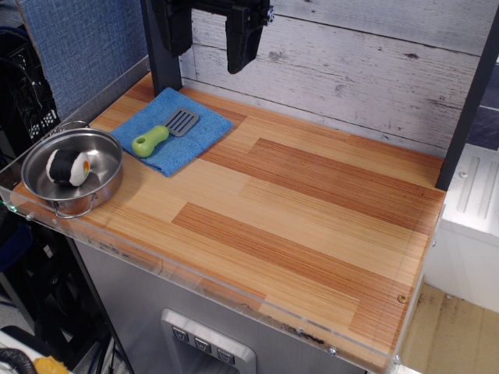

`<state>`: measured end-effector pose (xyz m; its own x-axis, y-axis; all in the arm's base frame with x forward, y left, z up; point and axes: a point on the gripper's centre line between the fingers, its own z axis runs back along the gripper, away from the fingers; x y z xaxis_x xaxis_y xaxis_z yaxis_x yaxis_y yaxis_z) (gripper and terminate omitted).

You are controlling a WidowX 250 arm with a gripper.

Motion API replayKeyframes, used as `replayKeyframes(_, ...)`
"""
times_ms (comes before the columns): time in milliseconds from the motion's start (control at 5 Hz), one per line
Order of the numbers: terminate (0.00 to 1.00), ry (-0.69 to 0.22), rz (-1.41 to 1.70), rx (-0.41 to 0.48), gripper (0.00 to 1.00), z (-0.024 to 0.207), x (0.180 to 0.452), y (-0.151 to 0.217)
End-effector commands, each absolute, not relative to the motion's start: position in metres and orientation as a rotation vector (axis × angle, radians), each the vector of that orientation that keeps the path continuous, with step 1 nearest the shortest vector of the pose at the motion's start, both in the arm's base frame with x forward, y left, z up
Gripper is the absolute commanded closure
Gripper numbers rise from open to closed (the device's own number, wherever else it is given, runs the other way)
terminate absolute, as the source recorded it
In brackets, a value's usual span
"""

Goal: Move the sushi to the empty back corner of the table.

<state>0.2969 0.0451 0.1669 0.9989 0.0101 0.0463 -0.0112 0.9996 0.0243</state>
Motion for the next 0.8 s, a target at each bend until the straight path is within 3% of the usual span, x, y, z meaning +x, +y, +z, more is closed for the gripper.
replayKeyframes(0, 0.00, -0.046, 0.011, 0.025, 0.00, 0.167, 0.297, 0.045)
replayKeyframes(200, 0.00, -0.051, 0.080, 0.071, 0.00, 0.161, 0.294, 0.077)
replayKeyframes(600, 0.00, -0.062, 0.150, 0.096, 0.00, 0.150, 0.248, 0.149)
